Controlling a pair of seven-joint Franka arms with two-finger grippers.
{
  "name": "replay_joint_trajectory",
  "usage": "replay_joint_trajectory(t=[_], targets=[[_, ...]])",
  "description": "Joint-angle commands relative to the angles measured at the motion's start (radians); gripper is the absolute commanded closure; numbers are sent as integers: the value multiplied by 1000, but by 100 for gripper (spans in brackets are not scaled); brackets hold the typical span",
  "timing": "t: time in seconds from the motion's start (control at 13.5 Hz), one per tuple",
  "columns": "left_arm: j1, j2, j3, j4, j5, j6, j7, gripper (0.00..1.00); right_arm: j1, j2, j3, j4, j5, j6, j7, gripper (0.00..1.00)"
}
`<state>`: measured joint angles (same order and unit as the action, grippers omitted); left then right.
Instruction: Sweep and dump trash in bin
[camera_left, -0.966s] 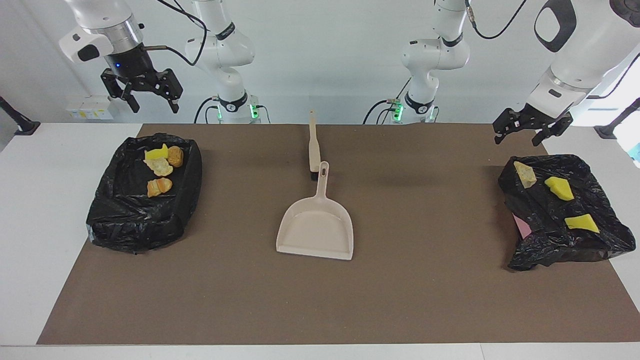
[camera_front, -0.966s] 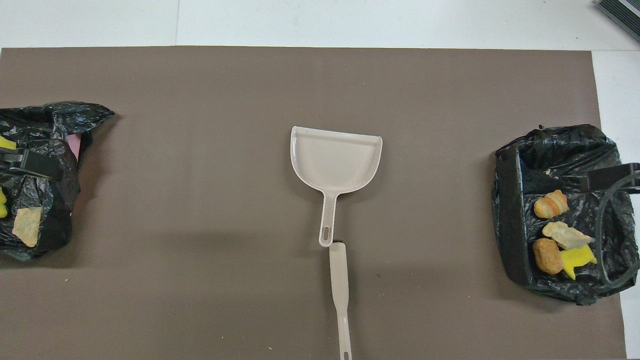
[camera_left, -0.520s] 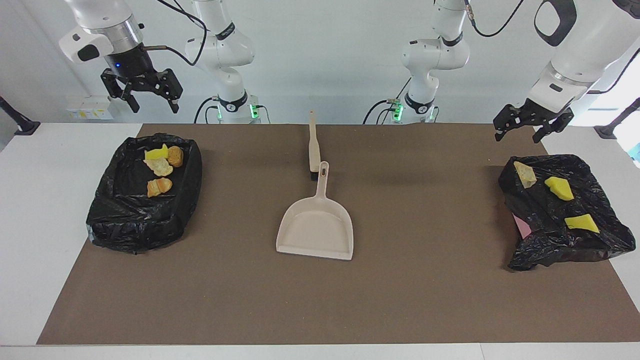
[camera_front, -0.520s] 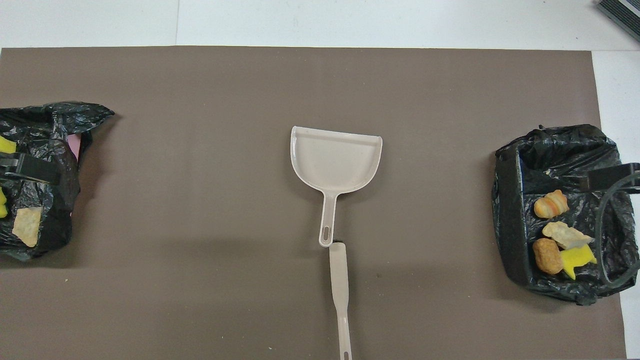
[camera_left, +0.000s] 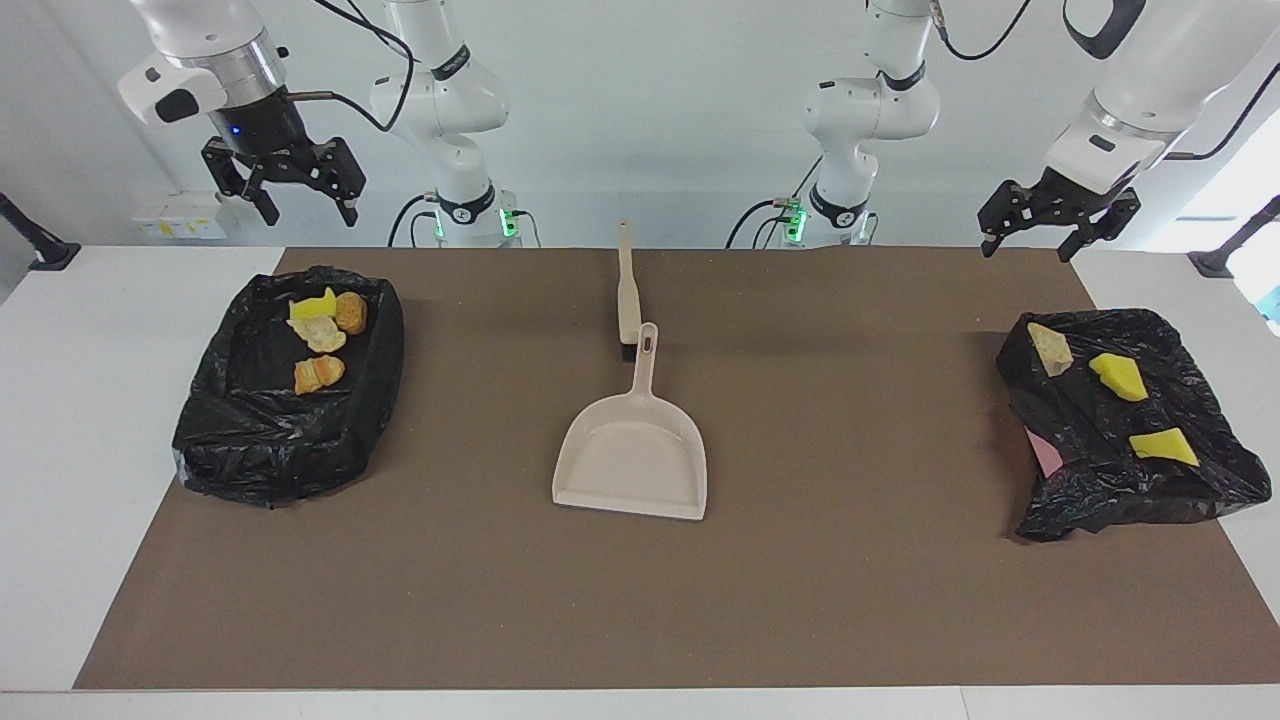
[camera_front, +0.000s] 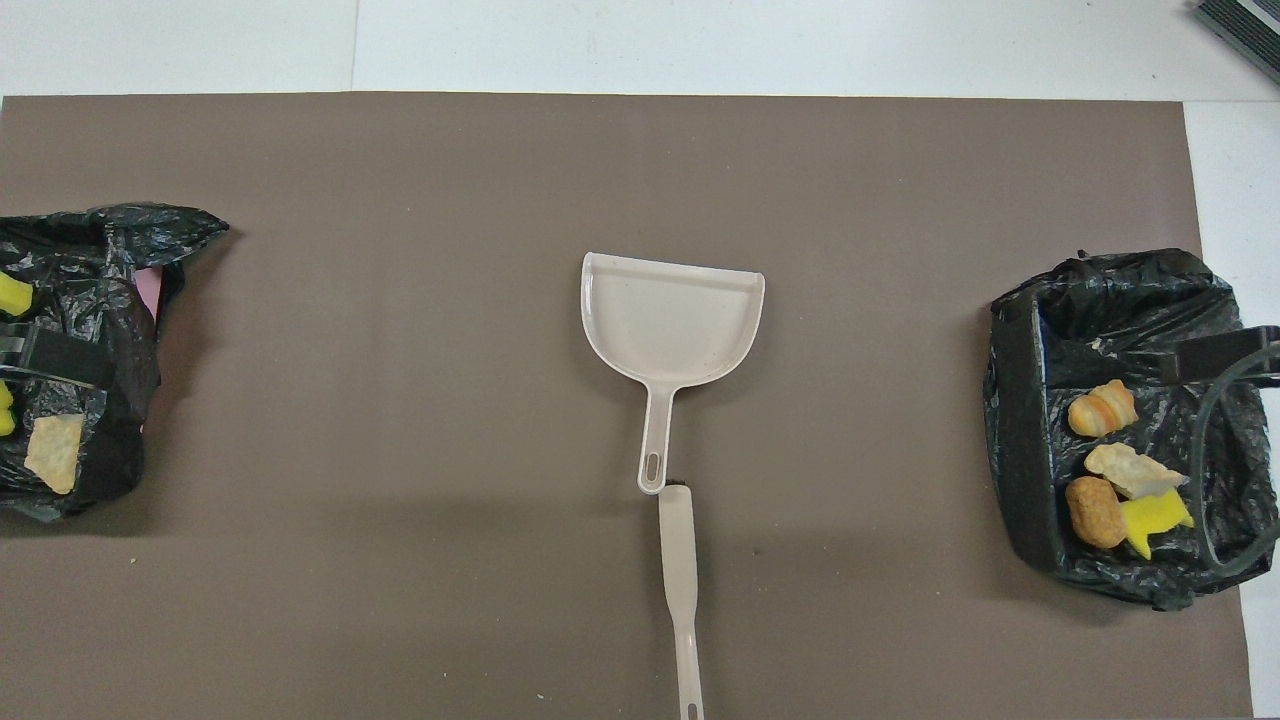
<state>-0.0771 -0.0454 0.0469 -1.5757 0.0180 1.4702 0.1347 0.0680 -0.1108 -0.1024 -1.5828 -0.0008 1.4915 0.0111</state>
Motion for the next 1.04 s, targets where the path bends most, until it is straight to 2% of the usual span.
replay_joint_trajectory(t=[0.0,0.52,0.97], targets=[[-13,-7,11,3,0,-21,-7,0,-2,-13,1,-13,-10,9,-13,0],[-9,-7,11,3,2,-16,-10,0,-2,-13,1,-13,-10,9,-13,0],[-3,-4,11,2,0,41,-7,0,-2,-13,1,-13,-10,9,-13,0]])
